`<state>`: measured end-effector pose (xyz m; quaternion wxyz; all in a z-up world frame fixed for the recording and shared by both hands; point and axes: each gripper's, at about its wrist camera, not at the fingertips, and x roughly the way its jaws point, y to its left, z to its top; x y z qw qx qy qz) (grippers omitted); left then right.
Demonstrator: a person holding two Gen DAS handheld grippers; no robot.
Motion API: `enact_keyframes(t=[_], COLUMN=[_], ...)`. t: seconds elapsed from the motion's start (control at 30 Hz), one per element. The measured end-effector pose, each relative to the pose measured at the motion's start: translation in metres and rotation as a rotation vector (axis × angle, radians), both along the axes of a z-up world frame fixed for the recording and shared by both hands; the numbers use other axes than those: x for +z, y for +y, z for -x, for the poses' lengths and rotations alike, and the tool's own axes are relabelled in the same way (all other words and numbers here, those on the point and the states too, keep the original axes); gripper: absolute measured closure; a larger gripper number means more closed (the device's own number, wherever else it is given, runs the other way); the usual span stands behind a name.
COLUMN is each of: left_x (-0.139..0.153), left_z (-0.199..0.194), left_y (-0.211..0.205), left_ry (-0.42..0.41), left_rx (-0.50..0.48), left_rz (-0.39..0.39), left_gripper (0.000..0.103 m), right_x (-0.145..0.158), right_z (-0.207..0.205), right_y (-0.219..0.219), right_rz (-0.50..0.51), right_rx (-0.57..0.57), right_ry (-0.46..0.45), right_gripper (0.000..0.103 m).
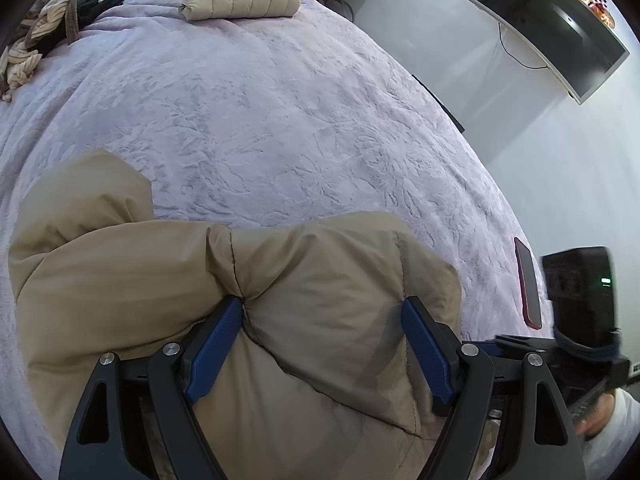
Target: Fold large clothes
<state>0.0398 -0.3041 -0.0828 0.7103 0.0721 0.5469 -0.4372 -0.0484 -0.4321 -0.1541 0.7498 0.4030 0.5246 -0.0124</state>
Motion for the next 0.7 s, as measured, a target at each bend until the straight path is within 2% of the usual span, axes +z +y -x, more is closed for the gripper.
enact_keyframes(t=[0.1,0.17,0.23,0.5,0.53,0.6,0.7], left_x=[0.002,0.004,0.006,0.015,0.02,0.032,0.05], left_z=[0.0,0.0,-0.001,0.001,0.001,0.0,-0.007], left_y=[0.002,0.004,0.006,0.01,0.013,0.026,0.06], left_ry=[-0.013,-0.017,-0.016,-0.012,-0.02,-0.041,-0.043], left_rx=[0.005,0.011,0.019,0.032,0.036,0.057,0.113], left_rz=[-0.008,-0.011,-0.012,-0.053,-0.051,-0.026,0.022], left_gripper=[0.022,0.022,0.022,0.021,0.019,0.003,0.001], right_x=[-0.022,-0.041,-0.049,-0.051,-0.051,-0.049,-0.049], right_z=[-0.008,-0.008,-0.004,-0.006,-0.009,-0.012,-0.012], right_y=[0.0,-0.002,-0.003,0.002,0.004,0.006,0.006], right_rz=[-0.085,-0.173,-0.219,-0.208,-0.206,-0.202,-0.201], right_rx=[0.018,0.006,-0.02,-0.011,-0.011,-0.012,-0.012], right_ry=[0.019,0.026,0.016,0.015,0.016,0.016,0.016], right_gripper=[0.0,0.0,0.0,0.0,0.0,0.0,0.0])
